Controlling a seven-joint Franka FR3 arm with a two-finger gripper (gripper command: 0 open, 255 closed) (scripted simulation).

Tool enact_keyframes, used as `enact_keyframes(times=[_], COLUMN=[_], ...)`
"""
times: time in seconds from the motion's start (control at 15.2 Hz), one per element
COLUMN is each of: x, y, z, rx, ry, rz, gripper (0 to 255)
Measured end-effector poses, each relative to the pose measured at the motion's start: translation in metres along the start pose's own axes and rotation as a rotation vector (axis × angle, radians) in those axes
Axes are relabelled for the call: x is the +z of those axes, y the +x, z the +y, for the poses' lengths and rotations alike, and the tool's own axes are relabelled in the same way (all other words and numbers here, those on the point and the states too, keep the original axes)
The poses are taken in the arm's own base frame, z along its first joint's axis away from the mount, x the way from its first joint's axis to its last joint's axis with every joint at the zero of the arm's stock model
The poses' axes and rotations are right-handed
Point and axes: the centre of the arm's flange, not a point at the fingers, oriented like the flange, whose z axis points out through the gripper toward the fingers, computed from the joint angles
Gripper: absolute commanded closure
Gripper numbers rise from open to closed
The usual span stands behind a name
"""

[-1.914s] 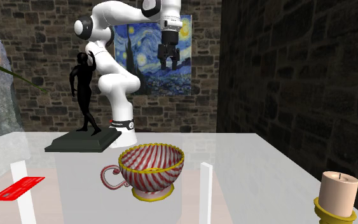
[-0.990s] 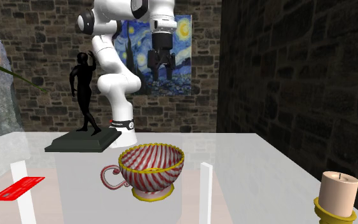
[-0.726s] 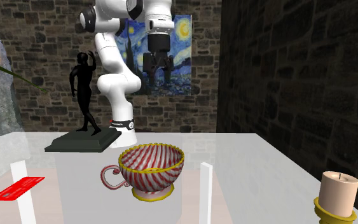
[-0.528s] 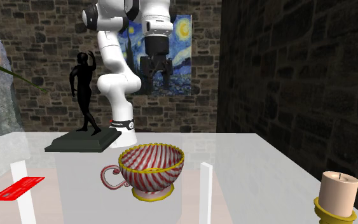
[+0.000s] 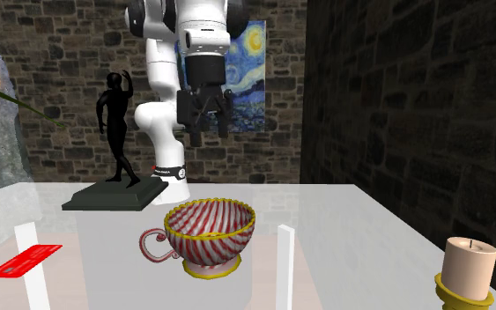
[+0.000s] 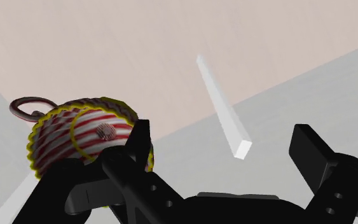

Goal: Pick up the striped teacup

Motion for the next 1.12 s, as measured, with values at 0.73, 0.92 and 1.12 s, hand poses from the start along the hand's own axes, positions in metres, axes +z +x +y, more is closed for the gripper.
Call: enact_keyframes(times=[0.73,0.92,1.12], x=[0.035,0.043,0.056], y=[0.049,0.066,0.073], z=[0.136,0.17,0.189], rx=[-0.005,-0.007,-0.009], ry=[0.02,0.026,0.031], rz=[0.019,0.025,0.028], gripper=[0,0,0])
